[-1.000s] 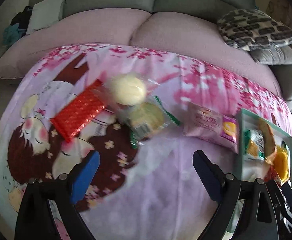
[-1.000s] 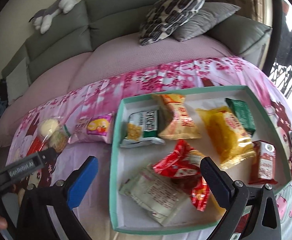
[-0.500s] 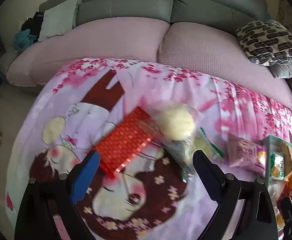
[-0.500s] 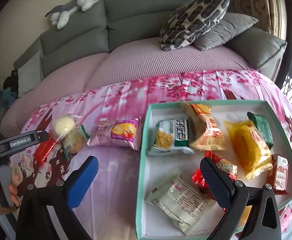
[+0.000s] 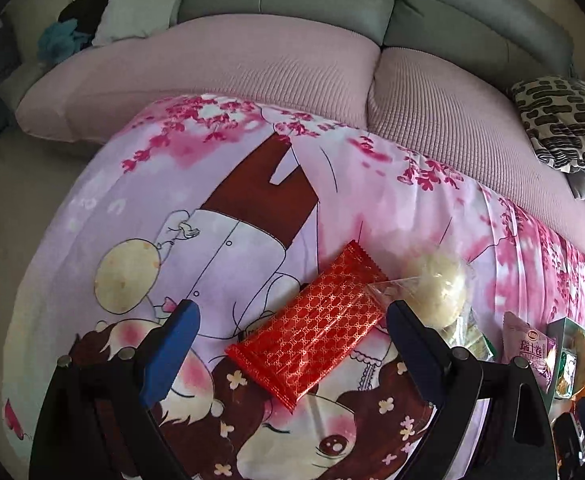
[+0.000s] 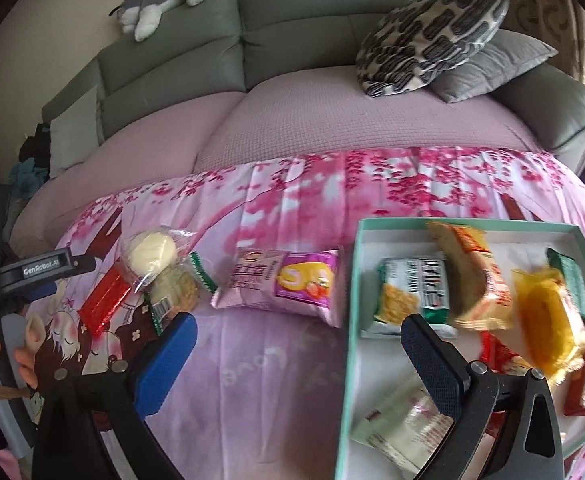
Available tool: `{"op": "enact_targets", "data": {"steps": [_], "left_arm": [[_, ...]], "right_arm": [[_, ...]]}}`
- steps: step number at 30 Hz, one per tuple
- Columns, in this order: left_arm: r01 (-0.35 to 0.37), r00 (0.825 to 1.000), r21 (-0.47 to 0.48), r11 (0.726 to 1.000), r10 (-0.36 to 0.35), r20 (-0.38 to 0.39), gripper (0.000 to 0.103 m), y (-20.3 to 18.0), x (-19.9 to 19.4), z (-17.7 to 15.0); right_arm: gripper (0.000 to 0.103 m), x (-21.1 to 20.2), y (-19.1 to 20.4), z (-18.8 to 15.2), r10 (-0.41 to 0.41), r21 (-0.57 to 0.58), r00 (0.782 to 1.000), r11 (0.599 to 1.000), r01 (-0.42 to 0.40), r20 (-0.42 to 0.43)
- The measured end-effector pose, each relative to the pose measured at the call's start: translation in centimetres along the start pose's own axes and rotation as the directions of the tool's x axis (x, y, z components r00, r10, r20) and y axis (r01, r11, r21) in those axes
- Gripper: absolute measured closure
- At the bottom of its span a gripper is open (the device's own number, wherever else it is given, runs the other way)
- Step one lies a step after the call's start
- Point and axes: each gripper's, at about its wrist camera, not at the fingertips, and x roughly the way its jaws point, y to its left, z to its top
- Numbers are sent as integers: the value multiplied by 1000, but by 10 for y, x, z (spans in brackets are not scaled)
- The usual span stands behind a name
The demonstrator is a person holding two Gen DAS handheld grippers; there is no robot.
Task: Organize snacks
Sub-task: 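Grasp the red patterned snack pack with the left tool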
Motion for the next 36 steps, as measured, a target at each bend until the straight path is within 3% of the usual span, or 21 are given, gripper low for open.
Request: {"op": "enact_targets", "data": {"steps": [9,16,22,25,27,30,36], "left_arm": [[-2,997,82,997,8,-71,9,-6,36,-7],[-69,993,206,976,87,-79,9,-26,55,-18],[-64,994,150,987,76,-74,9,-23,56,-16],[-73,994,129,989,82,-68,18,-21,52,-16],[-75,995,108,991,81,-58,31,-17,48,-14],[-75,995,70,995,79,-54,43,-8,45,-11],[-75,995,43,996,77,-56,52,1,41,-8]], "right_arm": [[0,22,18,3,2,-13,999,1000,-3,-47],[0,29,15,-3,-3,-8,997,1000,2,-79],[0,27,8,-5,-8,7,997,1000,8,-79],[0,28,4,-3,-13,17,997,1000,14,-81],[0,28,3,-2,-15,16,997,1000,17,-79],[0,27,5,0,-20,11,997,1000,20,-79],[0,29,9,12,-13,-14,996,1000,12,-92]]}}
